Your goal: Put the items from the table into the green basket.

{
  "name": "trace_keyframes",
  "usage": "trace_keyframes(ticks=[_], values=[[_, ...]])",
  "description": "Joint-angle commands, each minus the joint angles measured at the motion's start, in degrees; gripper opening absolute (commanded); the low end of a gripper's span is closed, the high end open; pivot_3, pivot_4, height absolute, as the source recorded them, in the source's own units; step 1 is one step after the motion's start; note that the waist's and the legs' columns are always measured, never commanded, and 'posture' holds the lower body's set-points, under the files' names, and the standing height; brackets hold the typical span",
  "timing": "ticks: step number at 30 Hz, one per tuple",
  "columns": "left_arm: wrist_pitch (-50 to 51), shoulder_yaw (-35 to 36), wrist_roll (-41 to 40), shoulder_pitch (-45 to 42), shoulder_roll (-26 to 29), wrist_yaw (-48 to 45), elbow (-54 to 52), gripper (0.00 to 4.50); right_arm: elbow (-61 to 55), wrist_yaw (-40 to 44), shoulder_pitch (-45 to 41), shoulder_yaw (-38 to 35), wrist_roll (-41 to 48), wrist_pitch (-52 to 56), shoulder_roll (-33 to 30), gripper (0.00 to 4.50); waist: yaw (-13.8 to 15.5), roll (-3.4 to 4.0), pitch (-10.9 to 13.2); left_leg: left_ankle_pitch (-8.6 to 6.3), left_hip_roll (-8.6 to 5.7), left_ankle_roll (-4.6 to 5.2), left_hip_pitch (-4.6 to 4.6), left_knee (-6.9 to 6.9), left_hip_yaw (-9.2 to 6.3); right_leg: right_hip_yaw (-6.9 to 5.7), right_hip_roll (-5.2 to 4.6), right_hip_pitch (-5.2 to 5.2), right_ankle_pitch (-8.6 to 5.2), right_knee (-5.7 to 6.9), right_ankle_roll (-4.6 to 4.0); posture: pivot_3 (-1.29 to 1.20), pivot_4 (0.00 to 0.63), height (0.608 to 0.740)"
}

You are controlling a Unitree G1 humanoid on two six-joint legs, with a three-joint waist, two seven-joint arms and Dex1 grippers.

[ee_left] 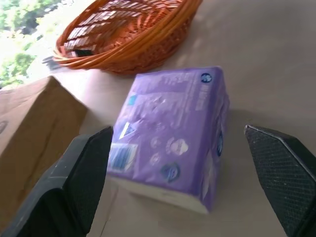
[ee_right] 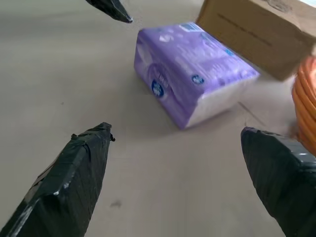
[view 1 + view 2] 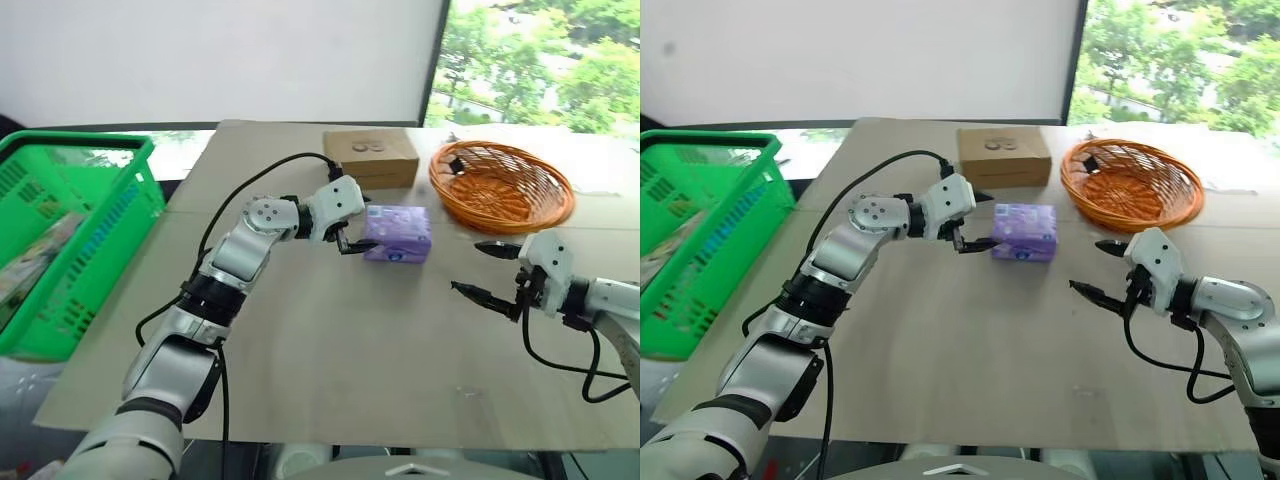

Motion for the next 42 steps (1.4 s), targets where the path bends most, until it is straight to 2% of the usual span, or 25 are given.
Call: trace_keyframes(ticks=[1, 8, 14, 18, 21, 25, 27, 29, 32, 36, 42], values=[[-4.7, -0.4, 3.3, -4.3, -1.2, -1.0, 6.5, 4.43, -8.9, -4.5, 3.6, -5.8, 3.0, 3.1, 1.2, 4.50, -1.6, 0.04, 0.0, 0.00, 0.05, 0.00, 0.00, 0.00, -0.01, 0.02, 0.06, 0.00, 0.00, 0.00, 0.00, -0.14, 0.012, 0.740], [-14.5, -3.9, 11.7, -10.0, -5.8, 0.4, 23.7, 4.43, -15.7, -9.8, 8.4, -8.4, 4.1, 6.4, 3.4, 4.50, -5.6, 0.14, -0.1, 0.00, 0.18, 0.00, 0.19, 0.00, 0.12, 0.31, 0.26, 0.01, 0.07, 0.05, 0.14, -0.19, 0.009, 0.740], [-16.8, -6.9, 18.1, -10.9, -7.2, 1.3, 30.2, 4.43, -16.2, -10.5, 10.1, -10.2, 4.0, 6.5, 3.0, 4.50, -7.3, 0.14, -0.2, -0.01, 0.18, 0.00, 0.24, 0.01, 0.13, 0.53, 0.27, 0.01, 0.09, 0.04, 0.32, -0.21, 0.006, 0.740], [-15.4, -7.1, 21.7, -10.7, -8.5, 6.3, 33.2, 4.43, -15.6, -10.1, 9.2, -9.8, 4.3, 6.8, 2.5, 4.50, -7.5, 0.23, -0.4, -0.02, 0.19, 0.02, 0.40, 0.00, 0.14, 0.60, 0.26, 0.09, 0.03, 0.05, 0.44, -0.19, 0.005, 0.740], [-14.3, -6.5, 22.5, -10.2, -9.0, 7.4, 33.9, 3.63, -15.5, -9.2, 8.4, -9.1, 5.8, 8.7, 1.4, 4.50, -7.5, 0.23, -0.4, -0.02, 0.19, 0.02, 0.86, -0.03, 0.15, 0.61, 0.27, 0.54, 0.00, 0.04, 0.49, -0.18, 0.004, 0.740], [-12.8, -6.0, 22.7, -9.1, -9.3, 8.0, 33.1, 1.86, -14.8, -8.7, 6.9, -8.4, 6.8, 9.8, 0.7, 4.50, -7.4, 0.36, -0.7, -0.02, 0.20, 0.02, 1.06, -0.01, 0.10, 0.61, 0.29, 0.75, 0.02, 0.03, 0.48, -0.16, 0.004, 0.740], [-12.5, -5.9, 22.7, -8.3, -9.3, 8.3, 32.0, 1.31, -13.8, -7.9, 5.5, -7.6, 6.8, 9.8, 0.2, 4.50, -7.4, 0.50, -0.9, -0.02, 0.20, 0.01, 1.09, -0.01, 0.12, 0.65, 0.30, 0.77, 0.02, 0.03, 0.49, -0.13, 0.002, 0.740], [-12.1, -5.4, 22.4, -7.4, -9.5, 8.9, 30.3, 0.99, -12.4, -7.2, 3.6, -6.7, 6.8, 9.6, -0.1, 4.50, -7.4, 0.59, -0.9, -0.02, 0.20, 0.02, 1.10, -0.02, 0.14, 0.71, 0.32, 0.78, 0.02, 0.03, 0.49, -0.13, 0.002, 0.740], [-11.5, -4.1, 21.8, -6.7, -9.7, 10.2, 28.3, 0.91, -11.3, -6.6, 1.5, -5.6, 7.1, 9.7, -0.3, 4.50, -7.2, 0.61, -0.9, -0.02, 0.20, 0.02, 1.09, -0.02, 0.10, 0.68, 0.33, 0.77, 0.02, 0.03, 0.49, -0.13, 0.002, 0.740], [-5.4, 5.2, 15.2, -6.7, -8.8, 13.1, 18.2, 0.91, -11.8, -5.5, -4.4, -4.5, 14.3, 12.7, 1.3, 4.50, -7.2, 0.56, -0.9, -0.02, 0.21, 0.02, 1.00, -0.03, 0.10, 0.71, 0.35, 0.67, 0.03, 0.02, 0.49, -0.07, 0.000, 0.740], [6.7, 14.5, 13.7, -7.9, -0.3, 15.7, 2.6, 0.91, -11.6, -4.4, -13.2, -1.7, 23.6, 16.4, 3.3, 4.50, -6.5, 0.44, -0.8, -0.02, 0.27, 0.02, 0.82, -0.14, 0.03, 0.69, 0.41, 0.43, 0.17, 0.04, 0.25, 0.03, 0.000, 0.740]])
